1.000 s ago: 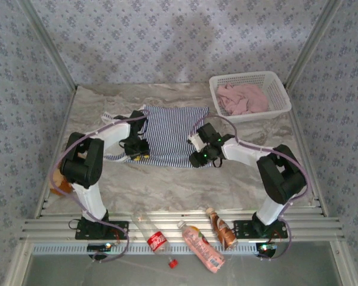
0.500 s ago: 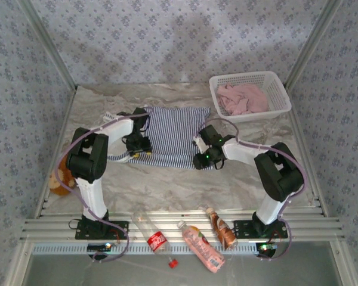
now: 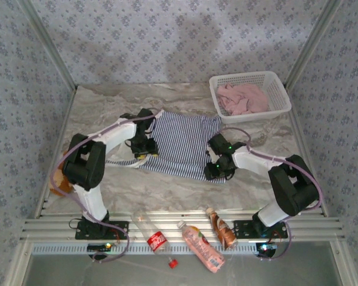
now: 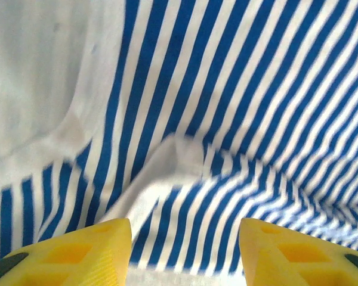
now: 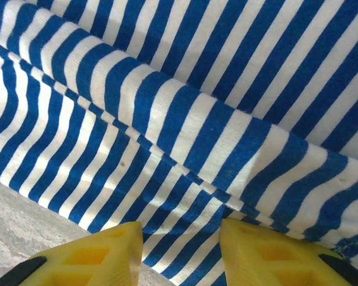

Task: Fold and stack the tank tops

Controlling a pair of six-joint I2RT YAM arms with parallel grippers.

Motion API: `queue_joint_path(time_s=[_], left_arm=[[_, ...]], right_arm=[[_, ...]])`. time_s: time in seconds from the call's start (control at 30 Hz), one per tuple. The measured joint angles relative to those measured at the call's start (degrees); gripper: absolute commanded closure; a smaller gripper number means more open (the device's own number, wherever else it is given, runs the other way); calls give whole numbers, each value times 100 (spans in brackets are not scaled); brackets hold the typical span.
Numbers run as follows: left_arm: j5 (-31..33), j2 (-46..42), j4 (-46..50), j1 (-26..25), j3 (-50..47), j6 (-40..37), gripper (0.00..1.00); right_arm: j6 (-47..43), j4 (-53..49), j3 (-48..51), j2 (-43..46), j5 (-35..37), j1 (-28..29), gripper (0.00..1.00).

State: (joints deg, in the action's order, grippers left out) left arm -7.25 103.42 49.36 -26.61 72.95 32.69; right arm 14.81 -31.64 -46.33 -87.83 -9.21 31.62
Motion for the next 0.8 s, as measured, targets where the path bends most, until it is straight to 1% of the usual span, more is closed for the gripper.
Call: queue_joint_path(time_s=[0.13, 0.27, 0.47, 0.63, 0.8], left_arm=[[-4, -717, 2, -133, -776, 251, 51], [-52, -824, -9, -188, -1224, 343, 52], [-48, -529, -227, -103, -1246, 273, 53], [24, -376, -260, 330, -1196, 107, 53], [83, -345, -264, 544, -940, -74, 53]], right_arm=[[33, -59, 2, 13, 42, -24, 58], [46, -94, 7, 22, 46, -52, 58], [48, -103, 31, 52, 70, -52, 58], [46, -162, 103, 160, 151, -52, 58], [46, -223, 129, 203, 195, -52, 58]])
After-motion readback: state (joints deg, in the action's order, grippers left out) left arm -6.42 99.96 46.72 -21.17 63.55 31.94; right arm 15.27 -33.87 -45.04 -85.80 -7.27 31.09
